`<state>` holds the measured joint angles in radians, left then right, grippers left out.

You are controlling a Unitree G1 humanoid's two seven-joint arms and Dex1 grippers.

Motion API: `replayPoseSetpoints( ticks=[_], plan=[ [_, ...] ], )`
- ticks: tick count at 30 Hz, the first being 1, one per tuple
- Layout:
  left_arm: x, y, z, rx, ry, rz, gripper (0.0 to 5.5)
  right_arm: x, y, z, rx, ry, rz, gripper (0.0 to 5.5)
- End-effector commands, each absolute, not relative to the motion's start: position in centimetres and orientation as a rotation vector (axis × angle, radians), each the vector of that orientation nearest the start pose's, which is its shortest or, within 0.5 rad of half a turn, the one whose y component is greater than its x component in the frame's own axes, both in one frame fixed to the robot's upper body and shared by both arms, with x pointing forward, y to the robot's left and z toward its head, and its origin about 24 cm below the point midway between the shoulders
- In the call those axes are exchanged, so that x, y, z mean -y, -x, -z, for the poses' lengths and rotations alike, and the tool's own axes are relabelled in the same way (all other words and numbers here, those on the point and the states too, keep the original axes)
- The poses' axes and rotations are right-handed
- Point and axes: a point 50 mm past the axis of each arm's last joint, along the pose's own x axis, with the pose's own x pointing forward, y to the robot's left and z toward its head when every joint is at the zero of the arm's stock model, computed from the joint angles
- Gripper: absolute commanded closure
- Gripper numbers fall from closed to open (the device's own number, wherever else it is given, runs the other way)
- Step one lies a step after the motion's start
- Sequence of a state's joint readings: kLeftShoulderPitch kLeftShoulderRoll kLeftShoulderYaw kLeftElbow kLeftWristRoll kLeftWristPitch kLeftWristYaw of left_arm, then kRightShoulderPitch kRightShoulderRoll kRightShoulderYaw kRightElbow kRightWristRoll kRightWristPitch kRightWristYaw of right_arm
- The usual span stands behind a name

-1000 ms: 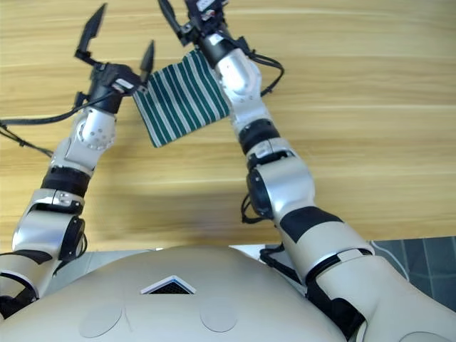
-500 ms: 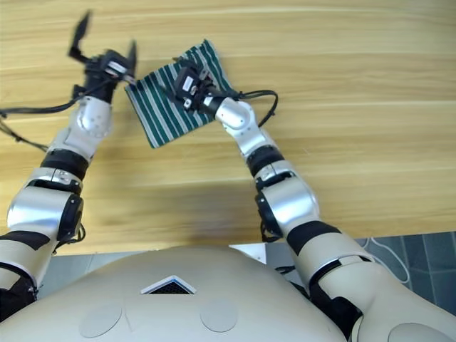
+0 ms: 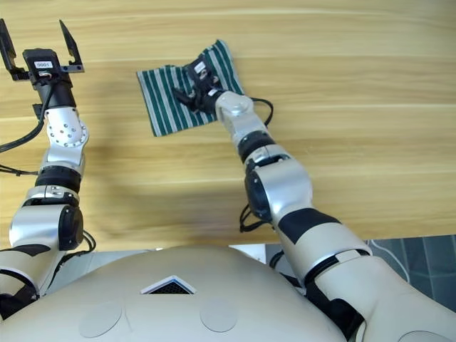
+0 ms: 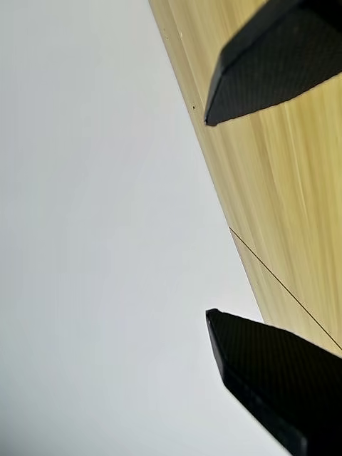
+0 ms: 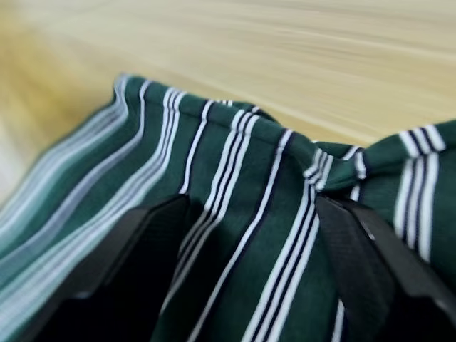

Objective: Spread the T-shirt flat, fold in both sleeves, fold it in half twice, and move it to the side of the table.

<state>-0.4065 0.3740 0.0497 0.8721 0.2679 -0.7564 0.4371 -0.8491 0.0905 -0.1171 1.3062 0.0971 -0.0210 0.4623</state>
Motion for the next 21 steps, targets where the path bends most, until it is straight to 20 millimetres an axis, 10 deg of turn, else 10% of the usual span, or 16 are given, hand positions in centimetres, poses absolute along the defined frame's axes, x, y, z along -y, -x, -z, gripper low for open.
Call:
replayPoseSetpoints(
  ticks=[1,9,17,21],
  plan=[
    [-24.5,-29.9,-5.7,0.397,-0.482,-0.297,0.72,14.4,-35.4,0.3,-0.571,-0.484,-0.052,2.22],
    [-20.5,-30.6,-4.1,0.334,-0.233,-0.140,0.72,32.9,-30.0,0.0,-0.467,-0.500,0.847,2.22],
    [-18.7,-30.2,-2.7,0.290,-0.032,-0.109,0.72,34.6,-27.2,1.5,-0.501,-0.436,1.008,2.22],
    [-18.2,-31.4,-3.8,0.297,-0.076,-0.092,0.72,34.5,-30.8,-3.9,-0.170,-0.246,0.963,2.22]
  ],
)
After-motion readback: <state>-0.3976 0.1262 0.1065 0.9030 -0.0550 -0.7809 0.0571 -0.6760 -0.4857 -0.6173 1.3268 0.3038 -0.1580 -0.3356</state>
